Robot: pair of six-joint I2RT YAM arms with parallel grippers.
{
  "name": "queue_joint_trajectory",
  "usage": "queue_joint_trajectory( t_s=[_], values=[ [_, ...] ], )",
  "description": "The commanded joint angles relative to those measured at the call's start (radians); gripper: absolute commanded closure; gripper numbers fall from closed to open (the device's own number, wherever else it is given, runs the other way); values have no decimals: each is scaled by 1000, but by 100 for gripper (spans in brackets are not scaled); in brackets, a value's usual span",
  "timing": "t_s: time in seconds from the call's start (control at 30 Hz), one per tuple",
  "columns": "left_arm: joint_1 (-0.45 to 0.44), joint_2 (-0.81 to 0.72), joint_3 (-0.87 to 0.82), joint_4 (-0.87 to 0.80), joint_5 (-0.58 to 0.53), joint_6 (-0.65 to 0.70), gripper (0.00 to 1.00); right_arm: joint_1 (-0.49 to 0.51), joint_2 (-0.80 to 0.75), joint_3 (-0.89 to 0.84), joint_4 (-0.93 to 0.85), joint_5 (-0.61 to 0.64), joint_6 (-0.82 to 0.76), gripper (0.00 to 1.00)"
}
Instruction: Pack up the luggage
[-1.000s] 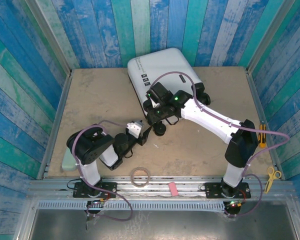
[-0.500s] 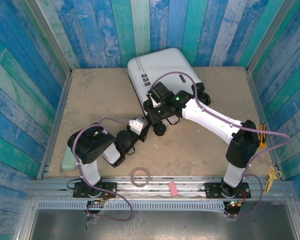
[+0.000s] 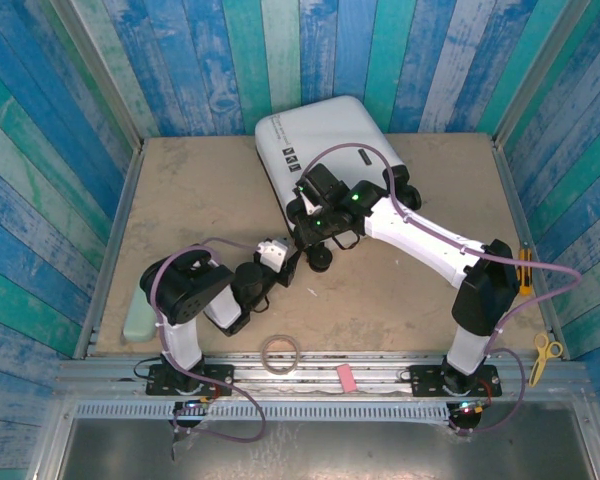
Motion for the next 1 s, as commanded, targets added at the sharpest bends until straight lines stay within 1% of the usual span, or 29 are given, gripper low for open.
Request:
queue_joint_trajectory(
  t_s=[0.0, 0.1, 0.17, 0.23, 0.37, 0.53, 0.57, 0.73, 0.77, 0.97],
  values=[
    [-6, 33, 26, -11, -10, -1, 51, 11, -63, 9, 42, -78, -72, 100],
    [-6, 40, 28, 2, -8, -2, 56, 12, -61, 9, 44, -87, -72, 100],
    [-6, 41, 36, -12, 8, 1, 65, 12, -58, 11, 47, -96, -72, 100],
    [-9, 35, 47, -43, 9, -4, 66, 12, -59, 11, 51, -104, -70, 100],
    [-12, 45, 38, -9, -10, -6, 68, 11, -59, 15, 56, -118, -67, 100],
    [-14, 52, 38, 13, -29, -18, 76, 11, -59, 14, 68, -146, -64, 100],
    [-16, 57, 38, 22, -32, -19, 78, 11, -61, 10, 73, -154, -66, 100],
    [-20, 42, 31, 49, -47, -16, 98, 8, -67, -4, 104, -184, -55, 100],
    [-20, 37, 26, 61, -49, -14, 100, 6, -67, -5, 108, -192, -52, 100],
    [-23, 11, 14, 71, -38, -7, 100, 2, -61, 5, 120, -241, -27, 100]
  ],
)
